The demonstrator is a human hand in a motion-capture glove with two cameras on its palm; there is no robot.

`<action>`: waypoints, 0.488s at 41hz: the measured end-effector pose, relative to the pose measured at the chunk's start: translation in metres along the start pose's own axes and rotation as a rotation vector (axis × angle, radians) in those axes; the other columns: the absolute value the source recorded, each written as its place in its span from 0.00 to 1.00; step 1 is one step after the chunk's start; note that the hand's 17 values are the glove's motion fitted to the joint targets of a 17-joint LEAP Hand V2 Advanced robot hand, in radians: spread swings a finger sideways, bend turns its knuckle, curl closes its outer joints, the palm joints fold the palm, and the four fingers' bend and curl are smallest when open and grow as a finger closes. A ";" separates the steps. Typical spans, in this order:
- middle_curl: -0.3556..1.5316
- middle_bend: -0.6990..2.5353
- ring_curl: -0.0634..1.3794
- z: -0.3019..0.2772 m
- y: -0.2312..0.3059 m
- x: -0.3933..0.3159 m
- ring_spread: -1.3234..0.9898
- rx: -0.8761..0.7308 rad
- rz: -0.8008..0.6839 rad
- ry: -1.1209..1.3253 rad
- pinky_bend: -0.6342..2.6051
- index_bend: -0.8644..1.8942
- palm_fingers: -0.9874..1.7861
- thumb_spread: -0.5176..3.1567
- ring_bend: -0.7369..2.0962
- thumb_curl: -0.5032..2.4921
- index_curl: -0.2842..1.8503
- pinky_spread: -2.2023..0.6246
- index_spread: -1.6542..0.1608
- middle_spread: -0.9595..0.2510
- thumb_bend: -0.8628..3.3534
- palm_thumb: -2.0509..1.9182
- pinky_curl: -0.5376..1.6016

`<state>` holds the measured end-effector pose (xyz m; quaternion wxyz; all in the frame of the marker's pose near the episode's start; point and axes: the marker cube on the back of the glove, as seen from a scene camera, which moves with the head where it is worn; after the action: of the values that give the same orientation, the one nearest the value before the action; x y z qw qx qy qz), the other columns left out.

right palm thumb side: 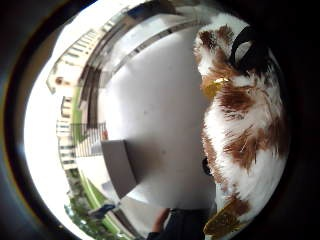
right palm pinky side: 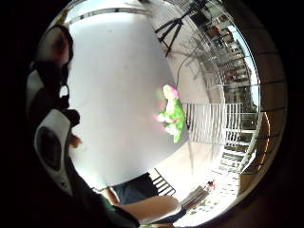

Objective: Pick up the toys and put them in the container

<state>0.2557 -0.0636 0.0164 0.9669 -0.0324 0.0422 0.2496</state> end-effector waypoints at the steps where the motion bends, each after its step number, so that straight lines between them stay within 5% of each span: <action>1: 0.46 0.36 0.32 -0.008 0.003 -0.009 0.37 0.009 -0.011 -0.002 0.49 0.48 0.69 0.39 0.64 0.45 0.36 0.61 0.80 0.50 0.26 0.69 0.42; 20: 0.47 0.33 0.31 -0.093 0.102 -0.208 0.37 0.119 -0.330 -0.052 0.48 0.42 0.70 0.37 0.61 0.48 0.40 0.61 0.75 0.51 0.25 0.70 0.42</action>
<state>0.0187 -0.0823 -0.0598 0.9957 0.0251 0.0258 0.0852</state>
